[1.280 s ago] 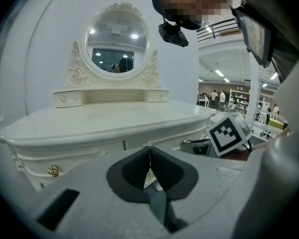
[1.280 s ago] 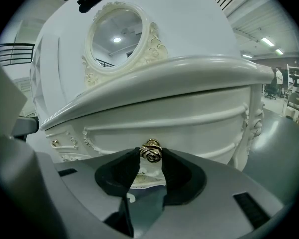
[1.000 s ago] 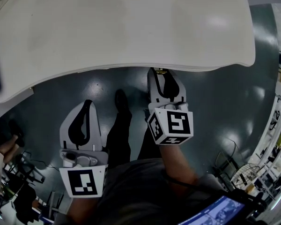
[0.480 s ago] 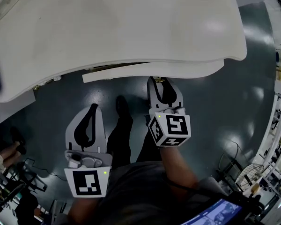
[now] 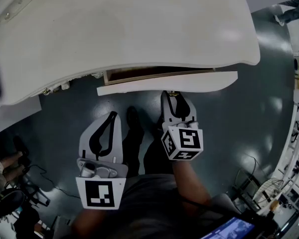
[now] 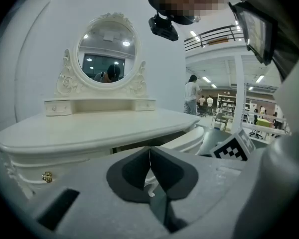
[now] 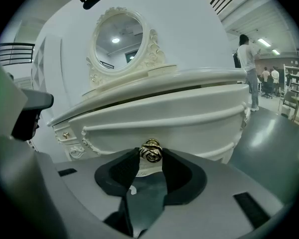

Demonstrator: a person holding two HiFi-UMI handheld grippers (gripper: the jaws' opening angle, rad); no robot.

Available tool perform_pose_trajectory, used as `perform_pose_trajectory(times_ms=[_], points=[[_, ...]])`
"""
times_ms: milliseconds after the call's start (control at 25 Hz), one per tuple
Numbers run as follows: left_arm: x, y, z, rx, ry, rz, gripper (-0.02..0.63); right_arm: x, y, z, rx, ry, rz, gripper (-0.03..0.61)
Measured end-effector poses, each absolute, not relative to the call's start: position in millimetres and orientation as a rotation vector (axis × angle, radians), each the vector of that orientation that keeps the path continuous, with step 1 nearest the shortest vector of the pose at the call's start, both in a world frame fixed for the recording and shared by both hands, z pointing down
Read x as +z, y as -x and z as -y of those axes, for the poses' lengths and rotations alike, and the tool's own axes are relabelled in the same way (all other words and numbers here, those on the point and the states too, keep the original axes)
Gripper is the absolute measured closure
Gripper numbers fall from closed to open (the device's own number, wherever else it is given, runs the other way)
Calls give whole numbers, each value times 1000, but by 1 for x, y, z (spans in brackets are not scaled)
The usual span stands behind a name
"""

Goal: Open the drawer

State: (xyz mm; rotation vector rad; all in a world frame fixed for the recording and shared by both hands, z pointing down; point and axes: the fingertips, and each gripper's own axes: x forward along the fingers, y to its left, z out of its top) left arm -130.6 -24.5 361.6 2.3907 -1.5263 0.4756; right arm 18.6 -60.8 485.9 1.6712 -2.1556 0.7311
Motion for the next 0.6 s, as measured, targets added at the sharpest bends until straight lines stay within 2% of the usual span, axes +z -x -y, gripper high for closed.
perform_pose_trajectory(times_ms=[600], points=[[341,96,-10,495,-2377,1590,598,485,-25,19,743,-1618,2192,433]])
